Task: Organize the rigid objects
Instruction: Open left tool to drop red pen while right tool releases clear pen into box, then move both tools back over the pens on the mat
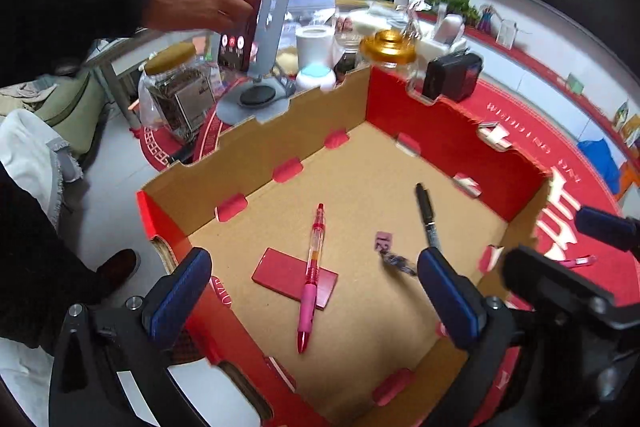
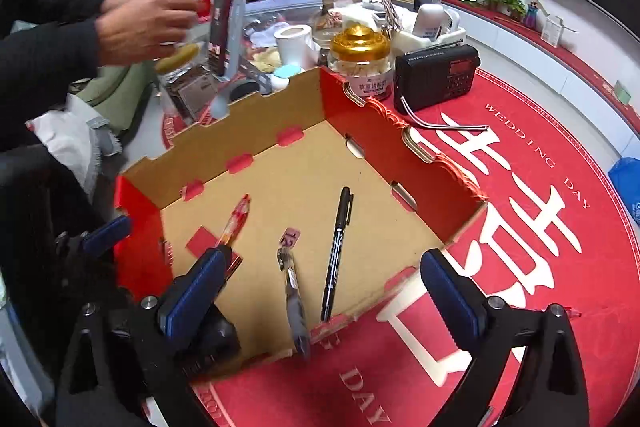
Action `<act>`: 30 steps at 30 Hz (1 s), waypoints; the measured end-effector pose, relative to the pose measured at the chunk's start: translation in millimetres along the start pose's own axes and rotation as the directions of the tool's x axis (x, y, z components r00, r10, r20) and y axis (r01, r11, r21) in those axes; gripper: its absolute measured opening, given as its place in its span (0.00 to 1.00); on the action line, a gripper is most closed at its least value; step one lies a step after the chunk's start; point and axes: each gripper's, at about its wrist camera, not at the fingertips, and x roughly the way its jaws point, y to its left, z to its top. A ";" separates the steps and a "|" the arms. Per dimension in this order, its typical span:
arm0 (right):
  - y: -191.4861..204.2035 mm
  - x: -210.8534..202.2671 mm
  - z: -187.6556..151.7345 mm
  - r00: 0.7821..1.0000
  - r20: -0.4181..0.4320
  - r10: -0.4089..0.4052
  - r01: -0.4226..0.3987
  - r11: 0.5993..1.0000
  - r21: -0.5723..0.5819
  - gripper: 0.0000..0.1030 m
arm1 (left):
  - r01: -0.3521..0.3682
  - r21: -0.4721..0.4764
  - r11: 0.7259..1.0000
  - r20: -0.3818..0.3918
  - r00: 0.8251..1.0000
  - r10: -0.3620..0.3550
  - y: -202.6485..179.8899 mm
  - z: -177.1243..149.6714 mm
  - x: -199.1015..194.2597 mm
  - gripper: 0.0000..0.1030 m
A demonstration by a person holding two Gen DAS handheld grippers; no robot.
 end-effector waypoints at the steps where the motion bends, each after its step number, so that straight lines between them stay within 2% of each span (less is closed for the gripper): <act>1: -5.2 -9.4 -4.3 1.000 0.017 -0.004 0.004 1.000 0.011 0.96 | 0.010 0.007 1.000 0.011 1.000 -0.010 -2.7 -2.9 -3.0 1.00; 5: -46.2 -45.8 -44.4 0.998 0.036 -0.050 0.045 0.992 0.121 0.96 | 0.103 0.055 0.993 0.036 0.994 -0.105 -25.1 -25.8 -21.4 1.00; 8: -95.2 -62.2 -98.5 0.997 -0.030 -0.073 0.078 0.952 0.297 0.96 | 0.173 0.125 0.977 0.019 0.984 -0.177 -55.6 -50.3 -36.8 1.00; 11: -128.0 -69.3 -147.2 0.993 -0.100 -0.061 0.097 0.907 0.409 0.96 | 0.219 0.210 0.953 -0.022 0.975 -0.219 -95.6 -79.2 -44.4 1.00; 14: -150.6 -84.4 -190.8 0.987 -0.133 -0.090 0.142 0.880 0.452 0.96 | 0.246 0.313 0.917 -0.088 0.969 -0.230 -136.3 -108.6 -38.1 1.00; 16: -159.4 -93.3 -213.4 0.984 -0.142 -0.102 0.158 0.871 0.466 0.96 | 0.235 0.379 0.895 -0.103 0.972 -0.212 -158.2 -123.8 -32.6 1.00; 19: -168.7 -103.5 -235.2 0.985 -0.146 -0.095 0.156 0.860 0.486 0.96 | 0.177 0.457 0.872 -0.104 0.984 -0.145 -181.3 -139.3 -15.8 1.00; 22: -173.6 -108.9 -246.9 0.987 -0.136 -0.081 0.140 0.849 0.509 0.96 | 0.125 0.465 0.877 -0.110 0.990 -0.082 -184.0 -145.1 1.5 1.00; 24: -175.2 -111.1 -250.7 0.989 -0.127 -0.075 0.130 0.849 0.511 0.96 | 0.163 0.439 0.884 -0.146 0.983 -0.108 -180.0 -145.8 7.5 1.00; 26: -177.2 -111.1 -253.9 0.990 -0.124 -0.068 0.123 0.849 0.514 0.96 | 0.188 0.442 0.877 -0.160 0.979 -0.129 -179.6 -146.5 10.6 1.00; 28: -178.0 -110.7 -256.1 0.991 -0.121 -0.056 0.111 0.847 0.520 0.96 | 0.182 0.458 0.870 -0.163 0.979 -0.119 -186.4 -149.3 9.8 1.00; 30: -177.9 -110.3 -257.6 0.992 -0.119 -0.048 0.103 0.848 0.521 0.96 | 0.145 0.481 0.864 -0.157 0.985 -0.078 -188.9 -152.7 15.9 1.00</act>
